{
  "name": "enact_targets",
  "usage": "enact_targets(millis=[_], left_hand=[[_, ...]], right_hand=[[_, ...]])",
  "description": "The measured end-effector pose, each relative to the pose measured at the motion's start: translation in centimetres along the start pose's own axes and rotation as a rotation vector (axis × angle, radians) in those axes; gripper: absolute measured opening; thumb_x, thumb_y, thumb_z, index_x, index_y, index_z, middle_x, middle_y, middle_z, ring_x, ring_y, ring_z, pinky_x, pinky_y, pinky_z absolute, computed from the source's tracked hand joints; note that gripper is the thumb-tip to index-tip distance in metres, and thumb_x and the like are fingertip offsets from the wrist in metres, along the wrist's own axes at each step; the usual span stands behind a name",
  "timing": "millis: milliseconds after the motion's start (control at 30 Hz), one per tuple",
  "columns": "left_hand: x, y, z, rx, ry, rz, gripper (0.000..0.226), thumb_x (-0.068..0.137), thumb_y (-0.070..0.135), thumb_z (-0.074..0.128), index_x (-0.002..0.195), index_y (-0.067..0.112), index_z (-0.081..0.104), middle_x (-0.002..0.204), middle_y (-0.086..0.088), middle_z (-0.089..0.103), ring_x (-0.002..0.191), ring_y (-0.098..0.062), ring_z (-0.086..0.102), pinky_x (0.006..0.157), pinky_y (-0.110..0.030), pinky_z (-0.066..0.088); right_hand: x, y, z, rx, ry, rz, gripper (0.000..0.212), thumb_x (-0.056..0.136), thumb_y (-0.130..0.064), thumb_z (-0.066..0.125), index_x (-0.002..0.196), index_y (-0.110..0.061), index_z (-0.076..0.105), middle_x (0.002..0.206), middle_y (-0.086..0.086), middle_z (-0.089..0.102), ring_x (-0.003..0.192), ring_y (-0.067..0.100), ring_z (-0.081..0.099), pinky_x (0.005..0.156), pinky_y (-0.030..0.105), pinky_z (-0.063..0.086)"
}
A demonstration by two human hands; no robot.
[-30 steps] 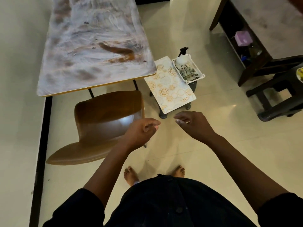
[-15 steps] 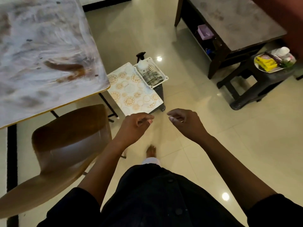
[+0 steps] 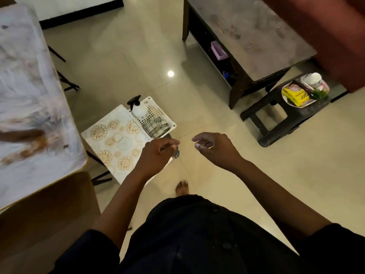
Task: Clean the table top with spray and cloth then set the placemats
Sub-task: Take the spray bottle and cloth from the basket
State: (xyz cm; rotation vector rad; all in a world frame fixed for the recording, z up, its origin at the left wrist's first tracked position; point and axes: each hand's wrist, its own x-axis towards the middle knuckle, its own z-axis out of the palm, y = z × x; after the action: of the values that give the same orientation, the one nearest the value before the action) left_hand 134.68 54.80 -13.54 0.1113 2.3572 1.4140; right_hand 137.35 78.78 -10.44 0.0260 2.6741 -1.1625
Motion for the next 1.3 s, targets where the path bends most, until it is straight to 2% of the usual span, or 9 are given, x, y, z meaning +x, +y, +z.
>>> enact_targets(millis=[100, 233, 400, 633, 867, 967, 1100, 1200, 1300], left_hand=[[4.8, 1.5, -0.2, 0.018, -0.020, 0.000, 0.020, 0.104, 0.013, 0.067, 0.113, 0.023, 0.083, 0.107, 0.011, 0.080, 0.096, 0.015, 0.069, 0.080, -0.003, 0.048], [9.9, 3.4, -0.4, 0.085, -0.026, -0.014, 0.019, 0.105, 0.017, 0.066, 0.114, 0.025, 0.082, 0.109, 0.015, 0.076, 0.096, 0.019, 0.064, 0.080, 0.000, 0.045], [16.5, 5.2, -0.2, 0.047, 0.048, -0.049, 0.018, 0.104, 0.018, 0.068, 0.113, 0.027, 0.081, 0.108, 0.010, 0.080, 0.101, -0.002, 0.074, 0.087, -0.016, 0.056], [25.7, 8.9, 1.2, 0.007, 0.248, -0.143, 0.018, 0.105, 0.021, 0.068, 0.115, 0.029, 0.081, 0.106, 0.011, 0.082, 0.104, -0.003, 0.075, 0.095, -0.031, 0.061], [33.6, 13.7, 2.8, -0.099, 0.440, -0.219, 0.021, 0.105, 0.017, 0.067, 0.109, 0.035, 0.077, 0.101, 0.016, 0.080, 0.100, 0.006, 0.075, 0.092, -0.018, 0.055], [36.0, 14.6, 2.6, -0.169, 0.488, -0.250, 0.021, 0.106, 0.015, 0.066, 0.110, 0.033, 0.077, 0.099, 0.016, 0.080, 0.099, 0.007, 0.075, 0.091, -0.016, 0.055], [39.8, 14.1, 0.3, -0.201, 0.596, -0.289, 0.020, 0.105, 0.016, 0.067, 0.114, 0.030, 0.079, 0.101, 0.012, 0.082, 0.101, 0.000, 0.076, 0.098, -0.032, 0.060], [42.8, 12.8, -2.4, -0.241, 0.697, -0.335, 0.021, 0.105, 0.014, 0.067, 0.112, 0.029, 0.080, 0.100, 0.009, 0.083, 0.099, -0.009, 0.078, 0.091, -0.043, 0.065], [45.6, 11.4, -5.7, -0.261, 0.784, -0.337, 0.021, 0.105, 0.013, 0.067, 0.112, 0.027, 0.081, 0.100, 0.007, 0.083, 0.098, -0.008, 0.079, 0.094, -0.044, 0.064]], right_hand=[[4.5, 0.9, -1.7, 0.001, -0.019, -0.007, 0.017, 0.095, -0.026, 0.070, 0.112, -0.025, 0.075, 0.093, -0.019, 0.069, 0.086, 0.002, 0.069, 0.081, 0.028, 0.056], [9.8, 2.2, -3.8, 0.018, -0.042, -0.023, 0.015, 0.095, -0.027, 0.070, 0.109, -0.026, 0.075, 0.093, -0.018, 0.071, 0.084, 0.001, 0.068, 0.079, 0.028, 0.056], [18.2, 4.2, -6.7, 0.014, -0.118, -0.064, 0.014, 0.094, -0.032, 0.070, 0.108, -0.030, 0.074, 0.095, -0.017, 0.074, 0.084, 0.000, 0.069, 0.079, 0.029, 0.055], [30.3, 6.2, -13.6, -0.026, -0.271, -0.160, 0.016, 0.094, -0.032, 0.069, 0.110, -0.031, 0.074, 0.096, -0.016, 0.074, 0.085, -0.002, 0.068, 0.083, 0.030, 0.057], [41.2, 7.0, -19.7, -0.001, -0.386, -0.218, 0.019, 0.096, -0.030, 0.068, 0.113, -0.029, 0.074, 0.089, -0.021, 0.069, 0.085, -0.004, 0.066, 0.076, 0.015, 0.050], [45.2, 6.0, -20.1, 0.006, -0.442, -0.248, 0.018, 0.095, -0.030, 0.068, 0.111, -0.029, 0.075, 0.087, -0.018, 0.070, 0.082, -0.003, 0.066, 0.079, 0.021, 0.053], [51.5, 3.4, -19.8, -0.034, -0.519, -0.322, 0.018, 0.094, -0.029, 0.068, 0.111, -0.028, 0.075, 0.088, -0.017, 0.071, 0.083, -0.002, 0.067, 0.083, 0.025, 0.054], [57.0, 0.9, -18.6, -0.068, -0.583, -0.394, 0.018, 0.094, -0.028, 0.068, 0.111, -0.028, 0.075, 0.088, -0.019, 0.070, 0.083, -0.002, 0.066, 0.083, 0.024, 0.053], [62.3, -2.4, -16.7, -0.101, -0.633, -0.473, 0.019, 0.094, -0.028, 0.069, 0.111, -0.028, 0.075, 0.088, -0.019, 0.070, 0.082, -0.005, 0.065, 0.081, 0.022, 0.052]])
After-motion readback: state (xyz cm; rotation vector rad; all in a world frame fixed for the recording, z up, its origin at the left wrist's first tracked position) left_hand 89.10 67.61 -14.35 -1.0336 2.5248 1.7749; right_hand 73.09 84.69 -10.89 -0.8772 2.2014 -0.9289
